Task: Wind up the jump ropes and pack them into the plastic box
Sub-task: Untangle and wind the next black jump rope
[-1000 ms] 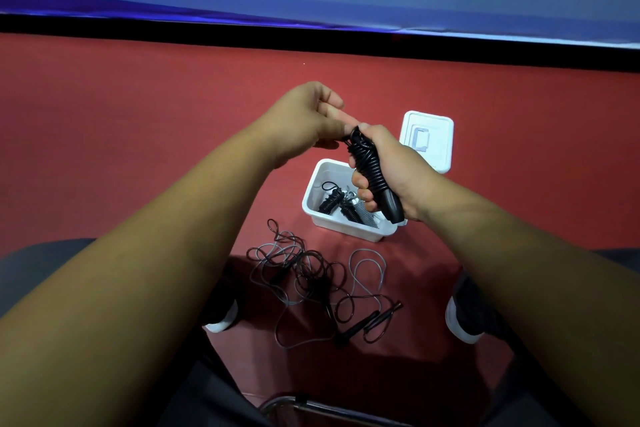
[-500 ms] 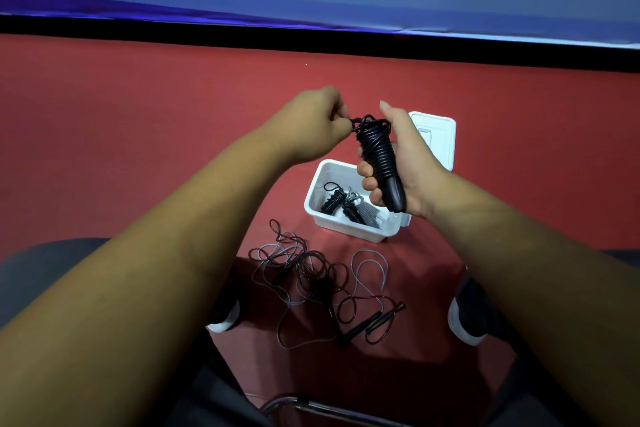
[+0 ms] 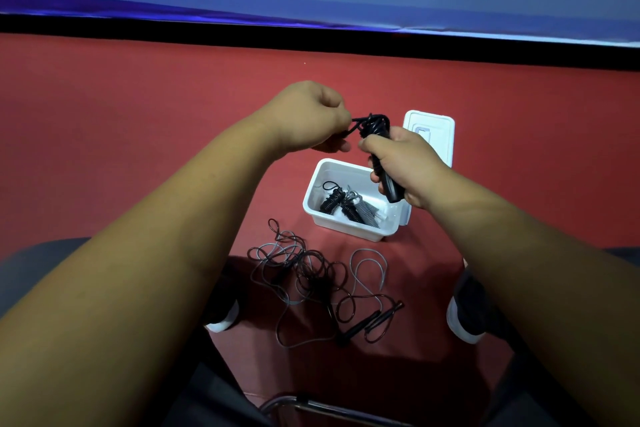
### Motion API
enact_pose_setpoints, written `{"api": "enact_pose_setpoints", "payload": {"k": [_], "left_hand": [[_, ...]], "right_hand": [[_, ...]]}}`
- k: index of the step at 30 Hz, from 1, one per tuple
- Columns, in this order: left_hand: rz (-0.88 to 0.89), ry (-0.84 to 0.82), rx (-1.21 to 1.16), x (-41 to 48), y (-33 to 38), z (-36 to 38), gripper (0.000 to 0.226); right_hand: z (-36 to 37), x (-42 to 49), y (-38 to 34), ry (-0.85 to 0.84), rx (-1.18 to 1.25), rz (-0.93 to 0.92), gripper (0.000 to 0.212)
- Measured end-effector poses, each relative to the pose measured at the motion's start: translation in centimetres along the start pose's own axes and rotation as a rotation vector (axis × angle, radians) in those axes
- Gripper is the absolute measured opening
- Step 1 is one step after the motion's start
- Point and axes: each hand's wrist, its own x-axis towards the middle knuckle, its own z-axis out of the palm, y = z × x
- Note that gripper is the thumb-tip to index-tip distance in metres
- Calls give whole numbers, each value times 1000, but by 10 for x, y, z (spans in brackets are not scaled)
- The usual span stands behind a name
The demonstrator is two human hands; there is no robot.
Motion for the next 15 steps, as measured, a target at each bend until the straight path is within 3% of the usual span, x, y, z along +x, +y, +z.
{"api": "enact_pose_setpoints", "payload": {"k": [3, 9, 15], "left_hand": [[-36, -42, 14, 1, -4, 2, 22], [-86, 19, 198, 7, -19, 2, 20], [-81, -70, 29, 10, -25, 5, 23]], "right_hand": [[-4, 5, 6, 12, -43, 9, 16], [-4, 11, 13, -13, -125, -34, 31], [-7, 10, 7, 87, -243, -109, 37]]}}
